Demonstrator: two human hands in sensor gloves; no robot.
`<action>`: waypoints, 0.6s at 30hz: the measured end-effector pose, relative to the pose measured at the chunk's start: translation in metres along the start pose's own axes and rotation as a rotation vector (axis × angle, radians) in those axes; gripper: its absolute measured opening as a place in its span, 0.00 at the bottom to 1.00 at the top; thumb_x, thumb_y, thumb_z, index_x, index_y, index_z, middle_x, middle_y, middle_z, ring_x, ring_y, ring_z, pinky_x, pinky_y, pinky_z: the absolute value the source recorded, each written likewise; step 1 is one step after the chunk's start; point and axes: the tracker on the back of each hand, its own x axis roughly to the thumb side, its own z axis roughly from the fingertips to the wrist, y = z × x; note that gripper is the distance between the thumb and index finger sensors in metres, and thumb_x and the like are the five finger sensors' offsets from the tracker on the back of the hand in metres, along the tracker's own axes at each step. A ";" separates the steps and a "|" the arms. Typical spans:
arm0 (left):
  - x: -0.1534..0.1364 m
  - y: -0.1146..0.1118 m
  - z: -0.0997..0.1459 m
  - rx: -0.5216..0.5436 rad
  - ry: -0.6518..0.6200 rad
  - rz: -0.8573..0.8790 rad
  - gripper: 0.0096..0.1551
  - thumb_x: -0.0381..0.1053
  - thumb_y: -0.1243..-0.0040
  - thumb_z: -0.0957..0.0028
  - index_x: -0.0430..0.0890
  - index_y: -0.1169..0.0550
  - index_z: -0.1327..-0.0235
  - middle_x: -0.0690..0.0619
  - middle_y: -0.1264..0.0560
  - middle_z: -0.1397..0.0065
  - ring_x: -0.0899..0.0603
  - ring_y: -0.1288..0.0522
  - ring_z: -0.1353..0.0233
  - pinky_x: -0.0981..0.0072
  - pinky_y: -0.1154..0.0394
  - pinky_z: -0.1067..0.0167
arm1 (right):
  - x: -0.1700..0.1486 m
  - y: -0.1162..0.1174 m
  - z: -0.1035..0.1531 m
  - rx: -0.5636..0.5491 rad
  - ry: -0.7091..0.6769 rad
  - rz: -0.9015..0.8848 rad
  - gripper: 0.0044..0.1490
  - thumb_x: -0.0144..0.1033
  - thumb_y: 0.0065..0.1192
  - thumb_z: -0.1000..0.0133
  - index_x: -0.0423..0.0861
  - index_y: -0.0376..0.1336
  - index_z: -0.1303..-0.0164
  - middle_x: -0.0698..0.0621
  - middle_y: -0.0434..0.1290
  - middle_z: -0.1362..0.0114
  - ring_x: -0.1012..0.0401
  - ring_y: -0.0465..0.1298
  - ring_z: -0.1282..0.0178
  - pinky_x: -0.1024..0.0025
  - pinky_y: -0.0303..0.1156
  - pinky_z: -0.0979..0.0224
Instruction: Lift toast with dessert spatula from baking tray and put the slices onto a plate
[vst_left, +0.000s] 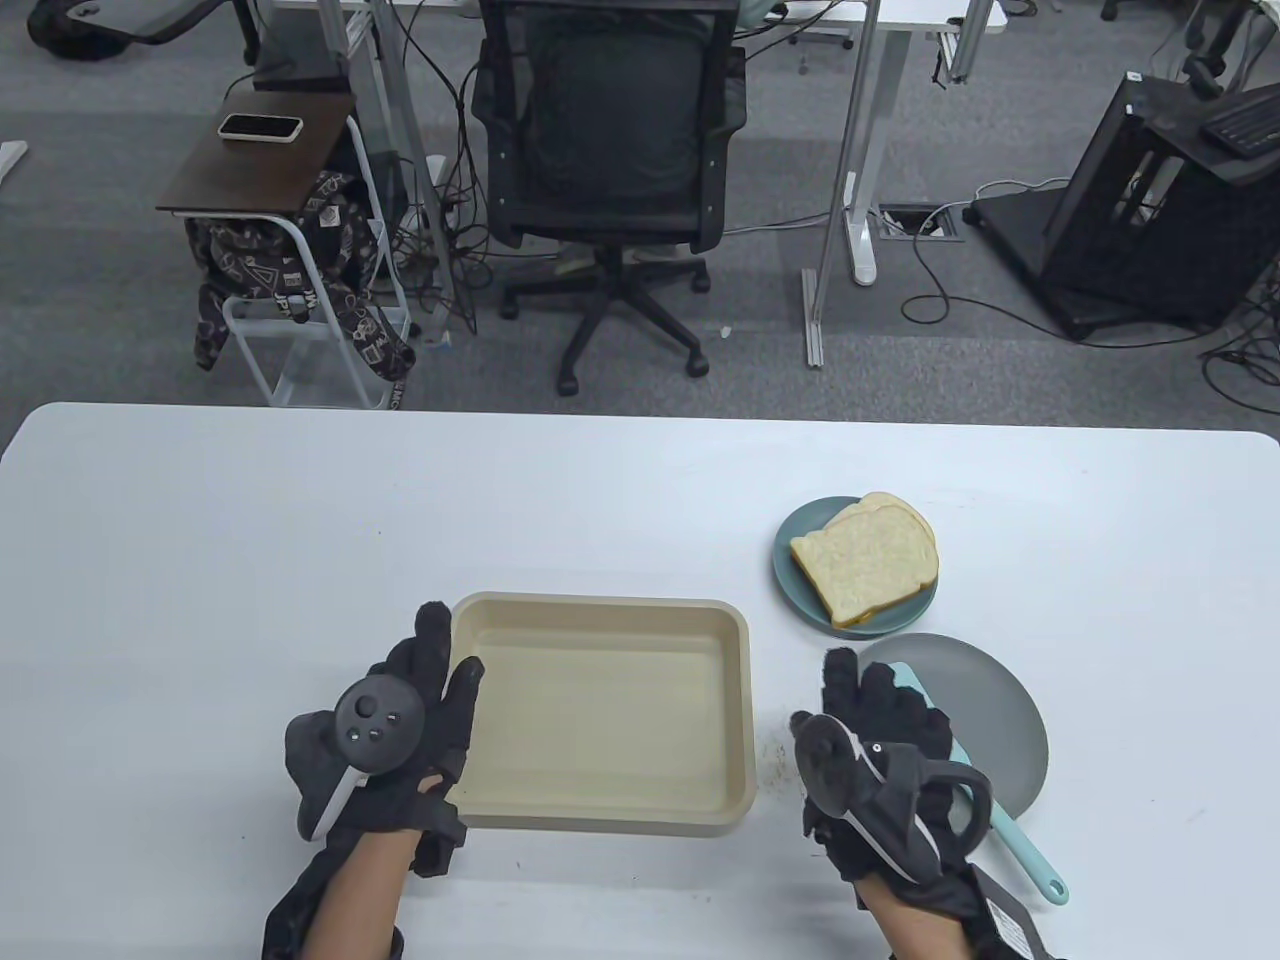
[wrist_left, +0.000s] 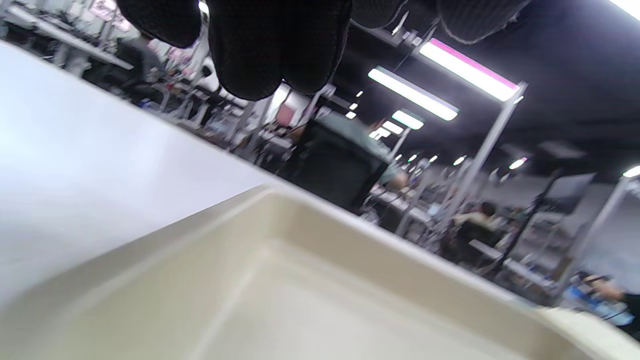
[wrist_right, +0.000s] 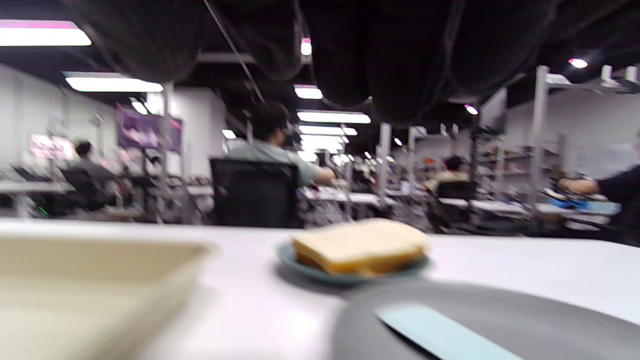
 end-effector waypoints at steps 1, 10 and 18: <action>0.004 0.000 0.001 0.010 -0.057 0.017 0.41 0.68 0.51 0.37 0.53 0.43 0.15 0.48 0.33 0.17 0.33 0.31 0.20 0.27 0.39 0.27 | 0.008 0.000 -0.002 -0.033 -0.028 -0.033 0.44 0.57 0.56 0.50 0.49 0.55 0.25 0.39 0.63 0.24 0.39 0.70 0.29 0.33 0.65 0.29; 0.015 -0.017 0.004 -0.046 -0.236 0.139 0.46 0.76 0.55 0.40 0.60 0.48 0.12 0.50 0.53 0.06 0.32 0.57 0.09 0.17 0.59 0.27 | 0.036 0.022 -0.006 -0.112 -0.149 -0.280 0.54 0.70 0.43 0.52 0.54 0.40 0.20 0.39 0.45 0.16 0.35 0.53 0.18 0.31 0.56 0.24; 0.018 -0.024 0.005 -0.077 -0.289 0.135 0.50 0.81 0.59 0.42 0.63 0.55 0.12 0.52 0.63 0.05 0.30 0.68 0.11 0.15 0.66 0.30 | 0.033 0.041 -0.005 -0.066 -0.206 -0.355 0.60 0.80 0.36 0.57 0.59 0.30 0.21 0.41 0.31 0.15 0.34 0.39 0.17 0.25 0.45 0.25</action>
